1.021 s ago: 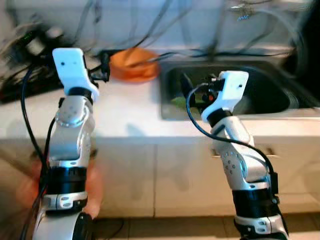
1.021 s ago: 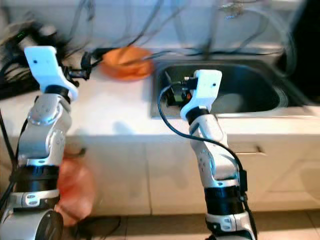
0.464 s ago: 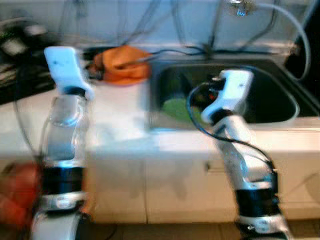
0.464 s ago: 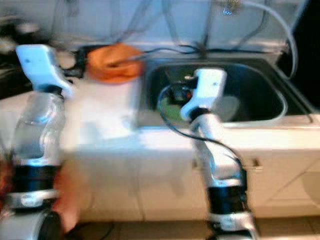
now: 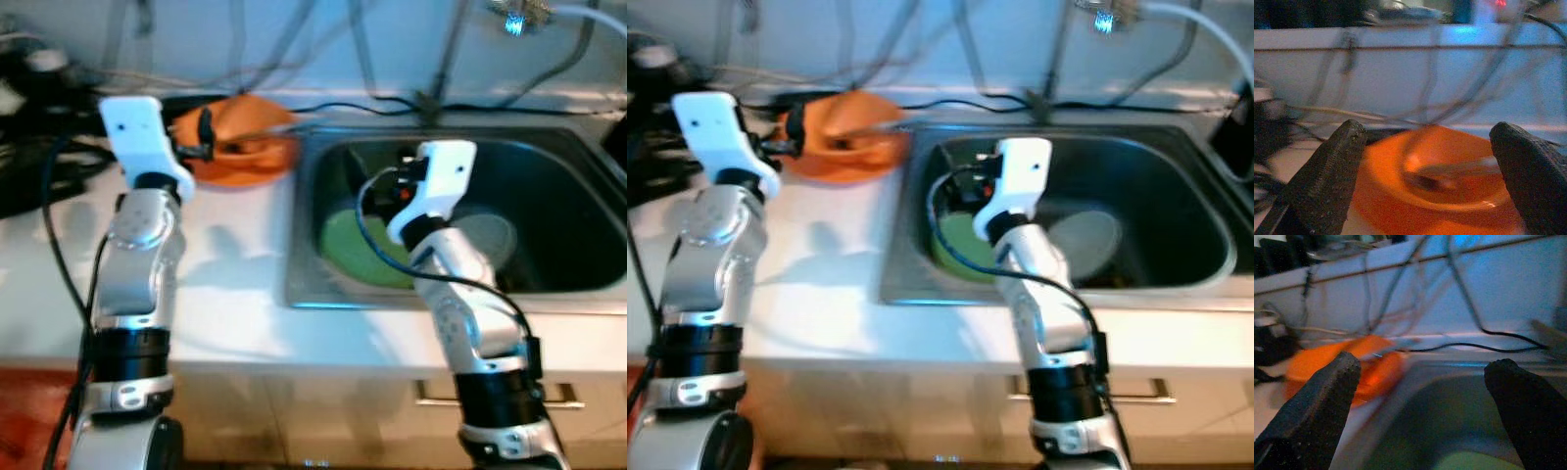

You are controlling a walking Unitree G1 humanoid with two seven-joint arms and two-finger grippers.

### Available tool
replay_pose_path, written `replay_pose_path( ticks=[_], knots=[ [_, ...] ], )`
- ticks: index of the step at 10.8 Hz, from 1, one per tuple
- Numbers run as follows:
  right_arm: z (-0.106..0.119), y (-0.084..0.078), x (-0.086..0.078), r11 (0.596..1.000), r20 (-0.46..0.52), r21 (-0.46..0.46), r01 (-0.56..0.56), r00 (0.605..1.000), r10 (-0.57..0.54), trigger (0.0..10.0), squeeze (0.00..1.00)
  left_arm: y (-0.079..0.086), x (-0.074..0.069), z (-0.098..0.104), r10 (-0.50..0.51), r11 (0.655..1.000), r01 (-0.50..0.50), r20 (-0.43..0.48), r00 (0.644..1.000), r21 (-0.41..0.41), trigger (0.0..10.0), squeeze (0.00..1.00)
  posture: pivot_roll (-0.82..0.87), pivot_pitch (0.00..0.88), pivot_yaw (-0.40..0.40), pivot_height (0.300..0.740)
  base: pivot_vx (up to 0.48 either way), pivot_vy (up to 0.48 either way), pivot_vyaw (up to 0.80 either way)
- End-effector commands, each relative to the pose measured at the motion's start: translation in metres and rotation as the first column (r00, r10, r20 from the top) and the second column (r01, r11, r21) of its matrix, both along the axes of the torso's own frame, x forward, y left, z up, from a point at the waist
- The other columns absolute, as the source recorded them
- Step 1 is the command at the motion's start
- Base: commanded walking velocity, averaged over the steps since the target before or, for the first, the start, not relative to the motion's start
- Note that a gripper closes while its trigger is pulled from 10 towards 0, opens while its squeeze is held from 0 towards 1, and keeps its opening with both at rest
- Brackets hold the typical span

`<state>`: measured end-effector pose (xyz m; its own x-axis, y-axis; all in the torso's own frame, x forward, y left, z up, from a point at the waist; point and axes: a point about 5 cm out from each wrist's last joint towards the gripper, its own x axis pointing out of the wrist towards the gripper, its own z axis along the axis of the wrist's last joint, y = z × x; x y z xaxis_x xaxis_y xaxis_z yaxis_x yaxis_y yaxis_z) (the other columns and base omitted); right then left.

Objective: Kitchen organization

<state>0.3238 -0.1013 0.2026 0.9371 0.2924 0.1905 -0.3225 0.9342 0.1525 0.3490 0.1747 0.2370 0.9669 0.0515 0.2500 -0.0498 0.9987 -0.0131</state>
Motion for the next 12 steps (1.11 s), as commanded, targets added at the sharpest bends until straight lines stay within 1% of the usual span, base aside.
replay_pose_path(
  ticks=[1, 4, 8, 9, 11, 12],
  knots=[
    [0.002, -0.002, -0.001, 1.000, -0.002, 0.016, 0.012, 1.000, -0.012, 10.0, 0.00, 0.002, -0.001, 0.003, 0.008, 1.000, -0.008, 0.007, 1.000, -0.001, 10.0, 0.00, 0.13, 0.036, 0.035, 0.740, 0.000, 0.000, 0.00],
    [0.002, -0.005, -0.001, 0.999, -0.006, 0.041, 0.017, 1.000, -0.016, 10.0, 0.00, 0.002, 0.000, 0.002, 0.009, 1.000, -0.009, -0.009, 1.000, 0.000, 10.0, 0.00, 0.13, 0.042, 0.036, 0.740, 0.000, 0.000, 0.00],
    [0.000, -0.004, -0.001, 0.999, -0.009, 0.031, 0.032, 0.999, -0.031, 10.0, 0.00, 0.000, 0.003, 0.000, -0.005, 1.000, 0.005, -0.038, 0.999, 0.007, 10.0, 0.00, 0.13, 0.034, 0.046, 0.740, 0.000, 0.000, 0.00],
    [0.000, -0.005, 0.000, 0.999, -0.004, 0.032, 0.040, 0.999, -0.040, 10.0, 0.00, -0.001, 0.007, -0.007, -0.005, 1.000, 0.006, -0.097, 0.995, 0.013, 10.0, 0.00, 0.13, 0.034, 0.046, 0.740, 0.000, 0.000, 0.00],
    [0.001, -0.005, 0.000, 0.998, 0.001, 0.043, 0.051, 0.999, -0.051, 10.0, 0.00, 0.001, 0.013, -0.019, -0.013, 1.000, 0.013, -0.186, 0.982, 0.000, 10.0, 0.00, 0.13, 0.033, 0.050, 0.740, 0.000, 0.000, 0.00],
    [0.001, -0.004, 0.000, 0.998, -0.007, 0.041, 0.048, 0.999, -0.048, 10.0, 0.00, 0.004, 0.015, -0.020, -0.011, 1.000, 0.009, -0.198, 0.980, -0.009, 10.0, 0.00, 0.13, 0.035, 0.050, 0.740, 0.000, 0.000, 0.00]
  ],
)
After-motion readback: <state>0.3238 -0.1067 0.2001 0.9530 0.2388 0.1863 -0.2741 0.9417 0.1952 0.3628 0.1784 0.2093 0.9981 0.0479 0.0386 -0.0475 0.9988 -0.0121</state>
